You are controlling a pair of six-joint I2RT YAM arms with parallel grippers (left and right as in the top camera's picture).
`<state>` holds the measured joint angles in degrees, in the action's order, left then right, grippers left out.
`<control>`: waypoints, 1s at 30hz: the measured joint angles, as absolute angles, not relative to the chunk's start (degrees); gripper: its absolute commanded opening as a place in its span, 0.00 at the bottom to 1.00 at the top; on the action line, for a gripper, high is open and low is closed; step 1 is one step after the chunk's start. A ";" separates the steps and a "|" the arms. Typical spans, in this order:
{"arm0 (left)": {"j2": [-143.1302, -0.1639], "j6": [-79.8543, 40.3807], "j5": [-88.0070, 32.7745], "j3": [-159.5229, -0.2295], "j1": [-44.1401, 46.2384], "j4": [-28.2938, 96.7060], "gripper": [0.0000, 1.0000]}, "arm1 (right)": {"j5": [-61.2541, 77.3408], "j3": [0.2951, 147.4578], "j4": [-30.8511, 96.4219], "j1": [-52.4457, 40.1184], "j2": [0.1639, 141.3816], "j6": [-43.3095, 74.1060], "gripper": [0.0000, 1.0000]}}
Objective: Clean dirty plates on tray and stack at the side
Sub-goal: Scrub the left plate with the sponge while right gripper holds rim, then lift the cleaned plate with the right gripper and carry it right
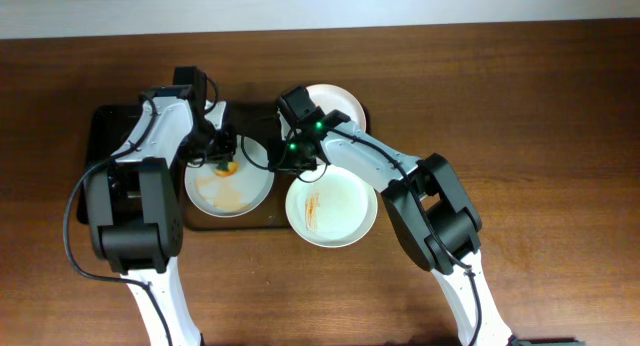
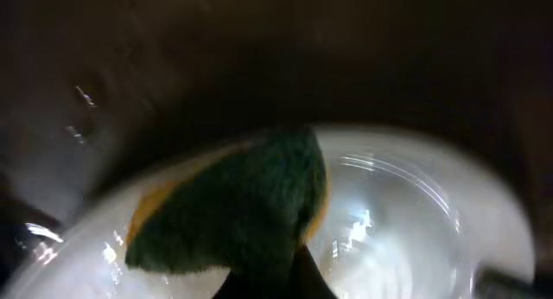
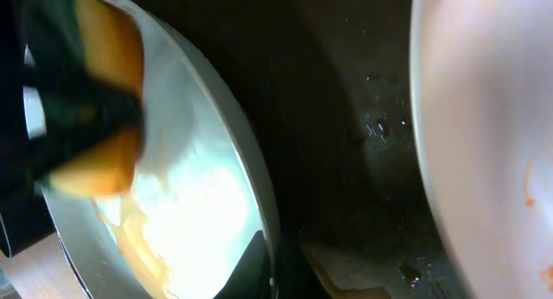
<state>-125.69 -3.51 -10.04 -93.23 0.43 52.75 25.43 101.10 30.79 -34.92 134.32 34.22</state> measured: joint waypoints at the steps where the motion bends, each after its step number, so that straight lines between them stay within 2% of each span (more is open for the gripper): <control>1: -125.69 -5.61 -8.75 -93.25 0.67 51.57 0.01 | 25.45 101.10 30.65 -34.92 134.32 34.28 0.04; 3: -125.62 -9.56 -5.17 -93.30 1.23 50.96 0.01 | 25.43 101.10 30.59 -34.96 134.32 34.28 0.08; 5: -125.58 -11.31 -3.40 -93.30 1.28 50.94 0.01 | 25.43 101.10 30.57 -35.24 134.32 34.41 0.24; 8: -125.64 -12.10 -1.39 -93.41 1.21 50.41 0.01 | 25.61 101.10 31.05 -36.10 134.32 34.46 0.27; 10: -125.69 -12.32 -0.97 -93.49 1.21 50.46 0.01 | 25.63 101.10 31.68 -36.97 134.32 34.46 0.25; 11: -125.71 -12.38 -0.73 -93.54 1.21 50.41 0.01 | 25.63 101.14 31.90 -37.19 134.32 34.44 0.12; 12: -125.75 -12.51 -0.47 -93.56 1.21 50.37 0.01 | 25.63 101.14 32.10 -37.23 134.32 34.44 0.04; 16: -125.80 -12.71 0.25 -93.67 1.19 50.41 0.01 | 23.81 101.14 32.47 -37.21 134.32 36.23 0.04; 19: -126.56 -8.67 -4.78 -95.88 0.51 55.07 0.01 | 23.64 101.14 32.47 -37.21 134.32 36.38 0.04; 24: -130.78 -0.10 -14.61 -108.86 -2.76 67.72 0.01 | 23.66 101.14 32.42 -36.86 134.32 35.99 0.04; 27: -130.78 1.61 -16.19 -116.73 -5.45 68.62 0.01 | 24.36 101.14 32.95 -36.10 134.32 35.75 0.04; 30: -130.78 2.20 -16.32 -118.10 -8.88 69.78 0.01 | 24.73 101.27 33.41 -35.97 134.32 35.11 0.04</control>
